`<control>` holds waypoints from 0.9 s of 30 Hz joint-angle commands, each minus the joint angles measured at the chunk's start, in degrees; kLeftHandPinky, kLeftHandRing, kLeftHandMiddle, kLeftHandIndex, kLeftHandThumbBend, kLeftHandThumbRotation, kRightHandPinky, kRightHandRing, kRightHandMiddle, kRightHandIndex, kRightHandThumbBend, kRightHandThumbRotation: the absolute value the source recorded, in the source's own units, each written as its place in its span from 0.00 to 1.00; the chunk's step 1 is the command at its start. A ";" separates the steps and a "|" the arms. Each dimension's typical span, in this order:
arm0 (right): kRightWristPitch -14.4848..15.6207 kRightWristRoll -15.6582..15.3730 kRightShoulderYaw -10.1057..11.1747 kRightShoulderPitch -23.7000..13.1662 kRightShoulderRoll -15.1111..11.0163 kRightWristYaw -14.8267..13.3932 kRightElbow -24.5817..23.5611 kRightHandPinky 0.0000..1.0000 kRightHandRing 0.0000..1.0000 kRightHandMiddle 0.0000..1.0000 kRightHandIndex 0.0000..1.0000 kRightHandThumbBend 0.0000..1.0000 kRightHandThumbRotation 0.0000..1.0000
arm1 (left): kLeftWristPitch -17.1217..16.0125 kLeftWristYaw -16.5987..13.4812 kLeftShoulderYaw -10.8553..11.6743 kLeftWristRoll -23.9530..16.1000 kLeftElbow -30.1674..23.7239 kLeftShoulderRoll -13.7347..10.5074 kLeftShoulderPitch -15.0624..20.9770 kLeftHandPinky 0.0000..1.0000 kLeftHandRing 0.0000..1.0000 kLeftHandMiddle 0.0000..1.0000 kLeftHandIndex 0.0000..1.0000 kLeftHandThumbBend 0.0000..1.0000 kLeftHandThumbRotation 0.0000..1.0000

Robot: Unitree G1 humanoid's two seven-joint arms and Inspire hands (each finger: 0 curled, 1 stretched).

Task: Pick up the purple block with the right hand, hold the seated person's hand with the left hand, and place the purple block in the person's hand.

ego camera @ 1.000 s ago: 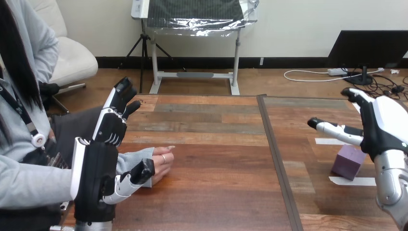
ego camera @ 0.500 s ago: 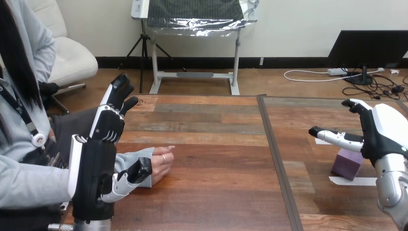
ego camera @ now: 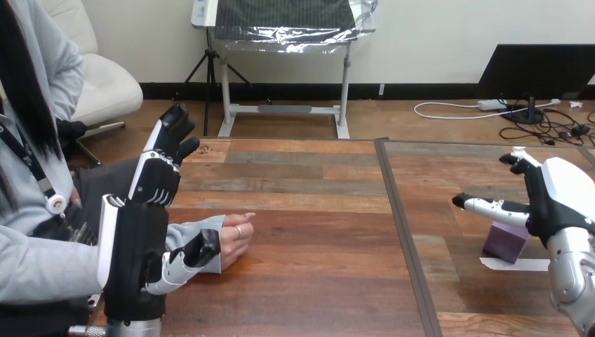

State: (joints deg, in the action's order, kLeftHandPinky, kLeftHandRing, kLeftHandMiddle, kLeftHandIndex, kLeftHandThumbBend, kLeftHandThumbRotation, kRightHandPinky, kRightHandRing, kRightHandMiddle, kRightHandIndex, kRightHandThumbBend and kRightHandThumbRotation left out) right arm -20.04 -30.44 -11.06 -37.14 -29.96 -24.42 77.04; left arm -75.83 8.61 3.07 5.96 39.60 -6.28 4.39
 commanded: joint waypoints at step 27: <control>4.50 -0.83 -2.95 -0.51 1.82 1.78 0.53 0.79 0.86 0.83 0.83 0.92 0.61 | 2.26 0.26 -0.63 1.50 -9.23 -0.07 -2.23 0.87 0.93 0.94 0.92 1.00 0.74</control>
State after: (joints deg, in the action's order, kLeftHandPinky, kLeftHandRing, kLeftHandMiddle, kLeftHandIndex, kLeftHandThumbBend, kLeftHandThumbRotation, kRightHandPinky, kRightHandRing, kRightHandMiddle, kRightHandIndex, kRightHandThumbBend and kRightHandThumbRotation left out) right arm -16.05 -30.90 -13.24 -36.36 -29.01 -22.60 77.72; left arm -73.52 8.64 2.97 6.48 34.47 -6.15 0.72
